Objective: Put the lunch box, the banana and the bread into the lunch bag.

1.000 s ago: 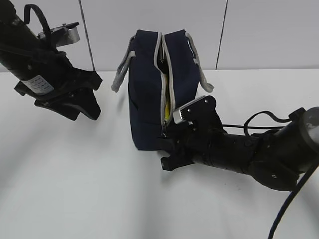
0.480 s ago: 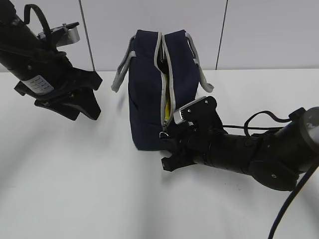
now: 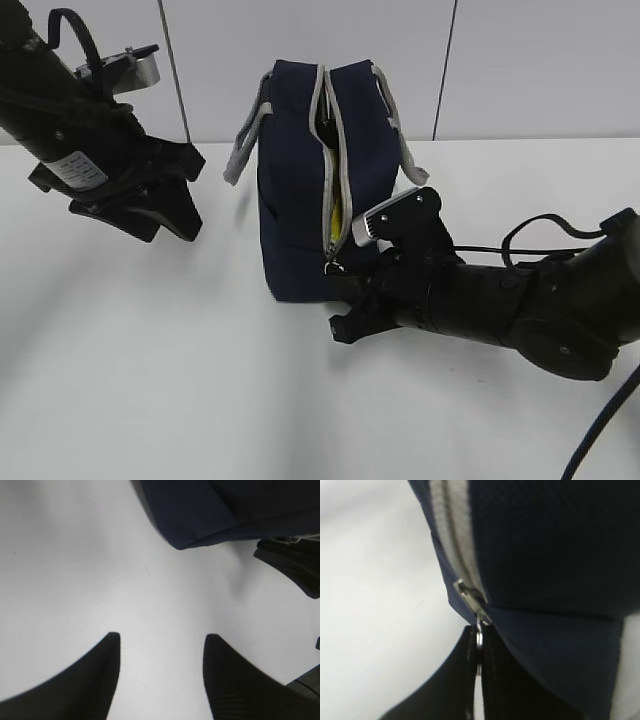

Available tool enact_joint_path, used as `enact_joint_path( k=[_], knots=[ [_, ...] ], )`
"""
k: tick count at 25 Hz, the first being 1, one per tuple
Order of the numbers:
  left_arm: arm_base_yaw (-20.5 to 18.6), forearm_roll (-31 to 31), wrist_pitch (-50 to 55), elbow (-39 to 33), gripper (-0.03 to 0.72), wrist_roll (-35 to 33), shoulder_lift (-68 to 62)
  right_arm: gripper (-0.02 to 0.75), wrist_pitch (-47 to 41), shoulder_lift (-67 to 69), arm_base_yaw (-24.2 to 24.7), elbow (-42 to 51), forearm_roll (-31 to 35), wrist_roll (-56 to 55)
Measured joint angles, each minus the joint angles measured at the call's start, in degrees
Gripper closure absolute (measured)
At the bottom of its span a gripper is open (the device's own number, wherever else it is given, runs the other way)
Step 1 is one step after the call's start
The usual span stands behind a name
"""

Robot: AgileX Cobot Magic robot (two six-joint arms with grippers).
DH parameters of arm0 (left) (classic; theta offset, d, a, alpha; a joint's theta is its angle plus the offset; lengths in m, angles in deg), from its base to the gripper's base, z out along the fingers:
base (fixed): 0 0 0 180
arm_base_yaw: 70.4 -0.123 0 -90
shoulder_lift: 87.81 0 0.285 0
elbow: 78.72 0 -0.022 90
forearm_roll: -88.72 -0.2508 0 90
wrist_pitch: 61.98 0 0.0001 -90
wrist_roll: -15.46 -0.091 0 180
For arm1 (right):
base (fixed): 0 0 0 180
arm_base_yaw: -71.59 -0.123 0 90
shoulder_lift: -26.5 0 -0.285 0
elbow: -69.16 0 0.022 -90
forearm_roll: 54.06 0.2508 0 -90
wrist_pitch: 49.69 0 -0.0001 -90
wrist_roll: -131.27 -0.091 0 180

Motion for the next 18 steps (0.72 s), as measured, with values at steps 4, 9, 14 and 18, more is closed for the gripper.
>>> enact_joint_path(
  k=[4,9,14,18],
  knots=[
    [0.00,0.11,0.00,0.00,0.308,0.00,0.00,0.754,-1.29,-1.31,0.00,0.00,-1.54,0.00],
    [0.00,0.16,0.00,0.00,0.308,0.00,0.00,0.754,-2.77,-3.19,0.00,0.12,-3.82,-0.14],
    [0.00,0.22,0.00,0.00,0.308,0.00,0.00,0.754,-3.04,-3.96,0.00,0.12,-9.23,-3.18],
    [0.00,0.22,0.12,0.00,0.308,0.00,0.00,0.754,-3.18,-4.82,0.00,0.12,-11.67,-3.83]
  ],
)
